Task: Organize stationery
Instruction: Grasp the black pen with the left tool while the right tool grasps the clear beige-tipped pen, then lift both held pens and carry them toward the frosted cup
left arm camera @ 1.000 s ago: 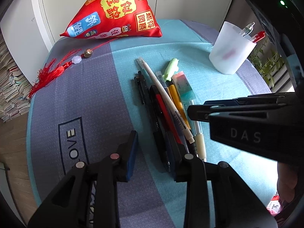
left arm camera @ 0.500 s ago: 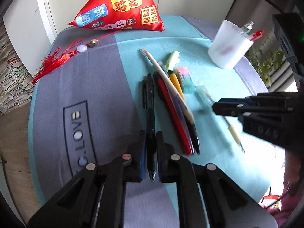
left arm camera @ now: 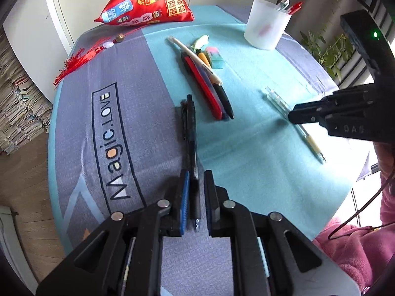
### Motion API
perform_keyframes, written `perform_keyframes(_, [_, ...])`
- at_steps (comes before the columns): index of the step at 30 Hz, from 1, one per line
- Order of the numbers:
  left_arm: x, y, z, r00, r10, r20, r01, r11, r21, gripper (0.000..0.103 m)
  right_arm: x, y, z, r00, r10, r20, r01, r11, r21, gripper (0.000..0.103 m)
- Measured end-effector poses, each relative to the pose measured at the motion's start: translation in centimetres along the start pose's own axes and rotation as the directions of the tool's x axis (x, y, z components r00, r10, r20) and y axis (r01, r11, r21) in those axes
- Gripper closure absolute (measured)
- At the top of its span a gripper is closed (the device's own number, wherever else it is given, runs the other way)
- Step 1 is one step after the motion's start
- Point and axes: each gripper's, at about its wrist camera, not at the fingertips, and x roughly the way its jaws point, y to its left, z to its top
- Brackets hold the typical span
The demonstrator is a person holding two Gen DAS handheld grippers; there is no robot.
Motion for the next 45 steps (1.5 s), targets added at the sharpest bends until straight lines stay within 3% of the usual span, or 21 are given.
perform_keyframes(3, [0.0,0.2,0.9,1.0,0.018,0.023,-0.017,1.0,-0.017,0.08,0.2,0.1,0.2,1.0,0.002,0.007,-0.002,1.0,0.007,0.07])
perform_keyframes(5, [0.3,0.2,1.8,0.998,0.04,0.038,-0.04,0.999,-0.017,0.078,0.3,0.3,0.6,1.0,-0.004,0.014,0.004,1.0,0.015,0.066])
perform_keyframes(11, [1.5,0.0,3.6,0.998,0.06,0.034,-0.06,0.998,-0.002,0.078,0.4,1.0,1.9,0.998,-0.042,0.039,0.042,0.999,-0.001,0.066])
perform_keyframes(20, [3.2,0.3,4.8,0.997,0.074,0.002,-0.074,0.997,0.0,0.077,1.9,1.1,3.3,0.999,-0.042,0.009,0.042,0.999,0.013,0.066])
perform_keyframes(26, [4.0,-0.1,5.3,0.997,0.079,-0.003,-0.079,0.997,0.021,0.077,1.9,1.1,3.4,0.997,-0.07,0.025,0.07,0.997,-0.012,0.075])
perform_keyframes(29, [4.0,0.0,5.4,0.997,0.073,-0.001,-0.073,0.997,0.014,0.078,1.8,1.1,3.2,0.995,-0.091,0.032,0.092,0.995,-0.025,0.087])
perform_keyframes(31, [4.0,0.2,5.5,0.997,0.073,-0.002,-0.073,0.997,0.001,0.09,1.7,0.9,3.2,0.997,-0.072,0.034,0.072,0.997,-0.009,0.087])
perform_keyframes(32, [3.8,0.3,5.4,0.997,0.071,0.0,-0.071,0.997,-0.01,0.089,1.5,0.8,3.1,0.997,-0.067,0.04,0.067,0.998,-0.002,0.088])
perform_keyframes(38, [0.8,0.6,5.3,0.995,0.066,0.071,-0.062,0.997,-0.049,0.089,-1.5,0.5,2.2,0.991,-0.063,0.115,0.063,0.998,0.007,0.088])
perform_keyframes(45, [-3.9,-0.2,4.4,0.98,0.071,0.185,-0.064,0.997,-0.044,0.089,-5.8,0.3,0.9,0.975,-0.056,0.215,0.053,0.998,0.017,0.088])
